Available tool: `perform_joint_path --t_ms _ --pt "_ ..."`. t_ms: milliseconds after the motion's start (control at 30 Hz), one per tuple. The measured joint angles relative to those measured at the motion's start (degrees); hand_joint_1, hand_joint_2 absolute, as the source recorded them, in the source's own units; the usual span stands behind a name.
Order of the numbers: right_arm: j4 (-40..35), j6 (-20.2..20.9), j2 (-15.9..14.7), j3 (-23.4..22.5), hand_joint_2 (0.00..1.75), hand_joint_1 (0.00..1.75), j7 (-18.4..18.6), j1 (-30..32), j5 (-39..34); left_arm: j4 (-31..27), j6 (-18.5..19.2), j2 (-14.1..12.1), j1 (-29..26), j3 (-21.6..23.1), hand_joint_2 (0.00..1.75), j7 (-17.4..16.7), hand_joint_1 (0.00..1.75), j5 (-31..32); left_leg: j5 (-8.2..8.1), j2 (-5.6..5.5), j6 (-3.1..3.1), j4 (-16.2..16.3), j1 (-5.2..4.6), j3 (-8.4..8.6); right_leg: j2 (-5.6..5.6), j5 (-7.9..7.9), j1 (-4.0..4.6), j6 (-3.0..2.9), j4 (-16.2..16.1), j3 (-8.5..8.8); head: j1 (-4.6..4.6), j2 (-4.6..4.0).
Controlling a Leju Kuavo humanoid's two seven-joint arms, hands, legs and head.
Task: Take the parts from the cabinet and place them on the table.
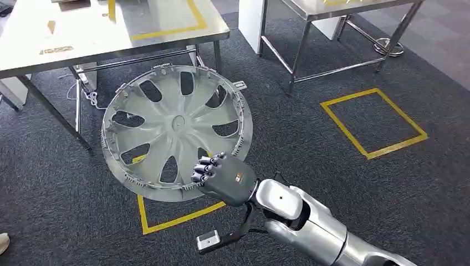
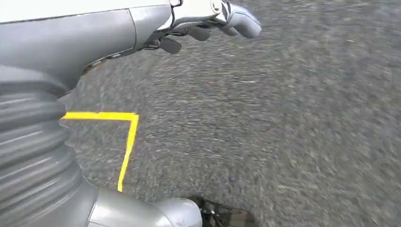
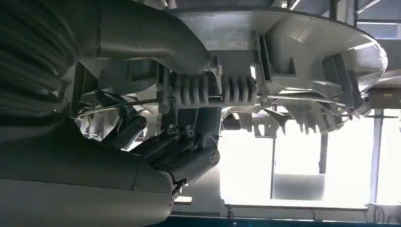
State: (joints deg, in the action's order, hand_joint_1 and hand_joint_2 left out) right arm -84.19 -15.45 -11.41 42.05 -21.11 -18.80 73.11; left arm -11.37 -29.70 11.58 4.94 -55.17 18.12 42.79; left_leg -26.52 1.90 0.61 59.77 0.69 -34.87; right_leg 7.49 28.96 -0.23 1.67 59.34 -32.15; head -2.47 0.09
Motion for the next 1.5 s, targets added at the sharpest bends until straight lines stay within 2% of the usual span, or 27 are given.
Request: perform_joint_path --t_ms 33,67,133,167,200,233,300,333,467,533,633,700,733,833,867,900,1000,1067,1167,1200,1233,1267,1333,1367,1400,1433,1500 --pt "0.0 0.4 0.0 0.0 1.75 1.75 0.0 -0.1 0.0 0.0 -0.3 0.0 0.0 0.0 1.75 -0.2 0.00 0.1 0.14 -0.45 0.30 0.0 0.03 -0.07 -3.40 1.62 -0.24 0.22 2.0 -0.71 -0.06 0.00" --pt "0.0 1.0 0.0 0.0 1.75 1.75 0.1 -0.2 -0.2 0.0 -0.4 0.0 0.2 0.0 1.75 -0.5 0.00 0.3 0.25 -0.90 0.62 0.0 0.03 -0.26 -5.62 3.79 -0.33 0.32 5.6 -2.46 -0.31 0.00" --pt "0.1 2.3 0.0 0.0 1.75 1.75 0.1 -0.3 -1.2 0.0 -0.4 0.1 0.3 0.0 1.75 -0.9 0.00 0.6 0.41 -2.02 0.87 0.0 -0.13 -0.56 -7.16 7.76 -0.26 0.41 14.9 -7.00 -0.42 0.00" --pt "0.3 2.7 0.0 0.0 1.75 1.75 0.0 -0.5 -1.7 0.0 -0.4 0.1 0.3 0.0 1.75 -1.2 0.00 0.6 0.46 -2.53 0.93 0.0 -0.24 -0.63 -7.22 8.13 -0.23 0.34 17.6 -8.44 -0.44 0.00" --pt "0.4 3.1 0.0 0.0 1.75 1.75 -0.1 -0.6 -1.9 0.0 -0.4 0.0 0.3 0.0 1.75 -1.2 0.00 0.7 0.49 -2.97 0.94 0.0 -0.30 -0.63 -7.22 7.06 -0.23 0.20 17.2 -8.30 -0.39 0.00" --pt "0.5 3.3 0.0 0.0 1.75 1.75 -0.3 -0.7 -2.0 0.0 -0.4 0.0 0.3 0.0 1.75 -1.2 0.00 0.7 0.51 -3.37 0.91 0.1 -0.32 -0.63 -7.22 4.77 -0.22 -0.07 14.0 -6.88 -0.44 0.00" --pt "0.5 3.5 0.0 0.0 1.75 1.75 -0.2 -1.0 -2.3 0.0 -0.4 0.1 0.3 0.0 1.75 -1.2 0.00 0.8 0.32 -4.05 0.77 0.2 -0.35 -0.55 -7.35 -0.40 -0.12 -0.84 3.4 -1.58 -0.48 0.00" --pt "0.5 3.5 0.0 0.0 1.75 1.75 -0.2 -1.4 -2.4 0.0 -0.5 0.1 0.3 0.0 1.75 -1.3 0.00 0.9 0.32 -4.10 0.65 0.2 -0.30 -0.56 -7.47 -0.05 0.04 -1.28 0.1 -0.15 -0.50 0.00" --pt "0.5 4.2 0.2 0.0 1.75 1.75 -0.5 -2.5 -3.1 0.0 -0.8 0.1 0.3 0.0 1.75 -1.5 0.00 0.9 0.31 -4.14 -1.02 -0.2 -0.30 -0.50 -7.35 0.23 0.74 -2.02 -0.5 -0.21 -0.52 0.00" --pt "0.5 4.3 0.5 0.0 1.75 1.75 -0.5 -2.9 -3.4 -0.1 -1.0 0.0 0.4 -0.1 1.75 -1.5 0.00 0.7 -0.25 -3.45 -1.71 1.3 -0.44 -0.96 -7.18 -0.25 -0.09 -2.61 -1.4 0.85 -0.42 0.00" --pt "0.5 4.4 0.7 0.1 1.75 1.75 -0.6 -3.2 -3.4 -0.1 -1.4 0.0 0.4 -0.1 1.75 -1.6 0.00 0.7 -5.29 -2.54 -2.32 13.3 -0.23 -7.59 -6.89 0.32 -0.18 -3.09 -1.3 1.48 -0.09 -0.02" --pt "0.5 4.4 0.9 0.2 1.75 1.75 -0.6 -3.1 -3.5 0.0 -1.4 0.0 0.2 -0.1 1.75 -1.7 0.00 0.7 -5.60 -2.41 -2.46 18.1 -0.21 -11.05 -6.84 1.03 -0.20 -3.05 -1.3 2.24 -0.07 -0.02" --pt "0.5 4.4 0.9 0.2 1.75 1.75 -0.6 -3.1 -3.5 0.0 -1.4 0.0 0.1 -0.1 1.75 -1.7 0.00 0.7 -3.50 -2.37 -2.46 16.4 -0.20 -10.67 -6.84 1.51 -0.24 -2.91 -1.3 2.84 -0.04 -0.02" --pt "0.5 4.3 0.9 0.3 1.75 1.75 -0.5 -2.9 -3.7 0.0 -1.4 -0.1 0.1 -0.1 1.75 -1.6 0.00 0.7 4.90 -1.67 -2.25 1.9 -0.14 -4.49 -6.72 3.32 -0.43 -2.09 -1.3 4.91 -0.02 -0.02" --pt "0.5 4.0 0.9 0.3 1.75 1.75 -0.5 -3.0 -3.7 0.0 -1.4 -0.1 0.1 -0.1 1.75 -1.6 0.00 0.7 3.21 -1.47 -2.03 1.1 -0.64 -3.36 -6.76 3.93 0.07 -1.54 -1.2 4.73 0.22 -0.02" --pt "0.5 3.9 0.9 0.3 1.75 1.75 -0.5 -3.0 -3.7 0.0 -1.4 -0.1 0.2 -0.1 1.75 -1.6 0.00 0.7 2.99 -1.63 -1.00 0.9 -0.38 -3.34 -6.85 4.08 0.09 -1.32 -1.4 4.74 0.35 0.00" --pt "0.5 3.7 0.9 0.3 1.75 1.75 -0.5 -2.8 -3.7 0.0 -1.4 -0.1 0.1 -0.1 1.75 -1.6 0.00 0.7 2.13 -2.02 0.32 0.5 -0.44 -2.91 -6.78 3.73 0.05 -0.60 -1.3 5.66 0.07 0.00" --pt "0.5 3.6 0.9 0.3 1.75 1.75 -0.5 -2.5 -3.7 0.0 -1.4 -0.1 0.1 -0.1 1.75 -1.5 0.00 0.8 1.60 -2.28 1.04 0.1 -0.27 -1.79 -6.95 3.91 -0.14 -0.26 3.5 3.39 -0.22 0.00" --pt "0.5 2.8 0.9 0.3 1.75 1.75 -0.5 -1.9 -3.5 0.0 -1.4 -0.1 0.1 -0.1 1.75 -1.5 0.00 0.8 0.57 -2.68 1.42 0.0 -0.49 -0.93 -7.05 8.79 -0.14 0.15 15.5 -5.35 -0.37 -0.02" --pt "0.5 2.7 0.9 0.3 1.75 1.75 -0.5 -1.7 -3.4 0.0 -1.4 -0.1 0.0 -0.1 1.75 -1.5 0.00 0.8 0.12 -2.82 1.47 0.0 -0.64 -0.40 -7.06 9.65 -0.13 0.07 17.3 -7.56 -0.39 0.00" --pt "0.5 2.7 0.9 0.3 1.75 1.75 -0.5 -1.5 -3.3 0.0 -1.4 -0.1 0.0 -0.1 1.75 -1.4 0.00 0.8 -0.28 -2.97 1.50 0.0 -0.77 0.18 -7.07 8.92 -0.10 -0.13 16.7 -8.33 -0.39 0.00" --pt "0.5 2.8 0.9 0.3 1.75 1.75 -0.5 -1.2 -3.3 0.0 -1.4 -0.1 0.0 -0.1 1.75 -1.4 0.00 0.8 -0.82 -3.12 1.54 0.0 -0.95 0.97 -7.08 6.13 0.01 -0.52 13.6 -7.98 -0.44 0.00" --pt "0.5 2.8 0.8 0.2 1.75 1.75 -0.5 -1.1 -3.3 0.0 -1.3 -0.1 0.0 -0.1 1.75 -1.4 0.00 1.0 -1.81 -3.24 1.48 0.0 -1.39 2.50 -7.17 -1.96 0.71 -2.08 3.7 -5.23 -0.55 0.00" --pt "0.5 2.8 0.8 0.1 1.75 1.75 -0.5 -1.1 -3.3 0.1 -1.3 0.1 -0.1 -0.1 1.75 -1.5 0.00 1.1 -2.16 -3.23 1.39 0.0 -1.33 2.30 -7.24 -4.65 1.24 -3.01 0.3 -4.68 -0.50 -0.02" --pt "0.5 2.7 0.7 0.0 1.75 1.75 -0.5 -1.0 -3.3 0.2 -1.2 0.0 0.0 -0.1 1.75 -1.4 0.00 1.1 -2.49 -3.41 0.91 -0.1 -1.43 2.85 -7.39 -1.87 1.53 -3.15 0.3 -4.71 -0.20 0.00" --pt "0.5 2.6 0.7 -0.1 1.75 1.75 -0.5 -1.0 -3.4 0.1 -1.1 0.0 0.1 -0.1 1.75 -1.5 0.00 1.1 -2.78 -3.39 0.49 -0.4 -1.22 2.89 -7.59 -2.01 1.66 -3.02 -0.1 -4.28 -0.37 0.00" --pt "0.5 2.6 0.7 -0.2 1.75 1.75 -0.5 -0.9 -3.3 0.1 -1.1 0.0 0.0 -0.1 1.75 -1.5 0.00 1.1 -2.26 -3.21 -0.13 0.1 -1.20 3.91 -7.63 -2.99 1.63 -3.59 -1.2 -3.30 -0.39 -0.02"
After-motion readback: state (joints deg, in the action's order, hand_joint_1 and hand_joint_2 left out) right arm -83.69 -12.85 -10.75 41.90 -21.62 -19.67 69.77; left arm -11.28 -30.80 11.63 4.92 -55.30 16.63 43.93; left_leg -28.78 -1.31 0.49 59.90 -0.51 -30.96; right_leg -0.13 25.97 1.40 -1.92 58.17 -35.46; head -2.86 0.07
